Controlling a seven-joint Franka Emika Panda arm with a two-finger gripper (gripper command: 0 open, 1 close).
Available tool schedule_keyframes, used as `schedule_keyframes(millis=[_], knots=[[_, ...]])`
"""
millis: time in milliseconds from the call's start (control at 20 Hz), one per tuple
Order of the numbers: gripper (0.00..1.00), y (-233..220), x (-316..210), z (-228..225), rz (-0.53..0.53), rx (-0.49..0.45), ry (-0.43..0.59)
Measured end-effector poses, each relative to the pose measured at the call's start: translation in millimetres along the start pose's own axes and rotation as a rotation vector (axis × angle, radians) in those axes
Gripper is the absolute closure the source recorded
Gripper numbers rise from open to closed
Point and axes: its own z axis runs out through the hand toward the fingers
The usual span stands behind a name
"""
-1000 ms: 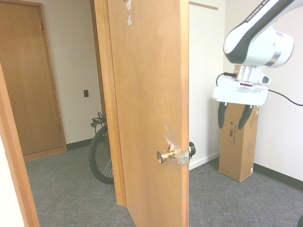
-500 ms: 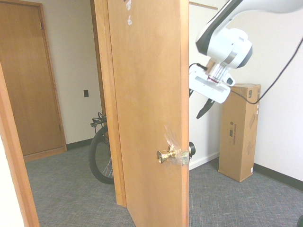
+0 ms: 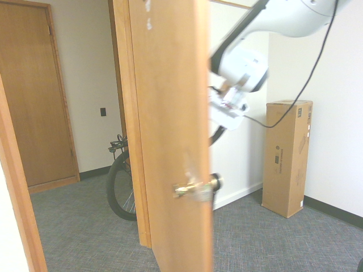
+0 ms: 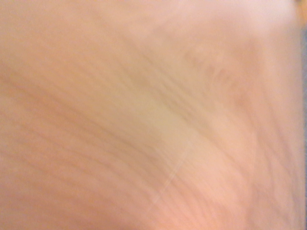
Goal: Close the door
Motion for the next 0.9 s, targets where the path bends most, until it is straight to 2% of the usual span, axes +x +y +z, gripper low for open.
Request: schedule_keyframes(millis=[150, 300, 450, 500, 600, 800, 900], knots=[[0.00, -76, -108, 83, -0.088, -0.010, -0.076], [0.00, -144, -260, 155, -0.155, 0.003, -0.109], [0.00, -177, -411, 206, -0.231, 0.034, -0.089], [0.00, -180, -441, 210, -0.257, 0.039, -0.071], [0.00, -181, -447, 198, -0.278, 0.074, -0.016], [0.00, -146, -344, 125, -0.214, 0.103, 0.144], [0.00, -130, -312, 101, -0.218, 0.094, 0.183]])
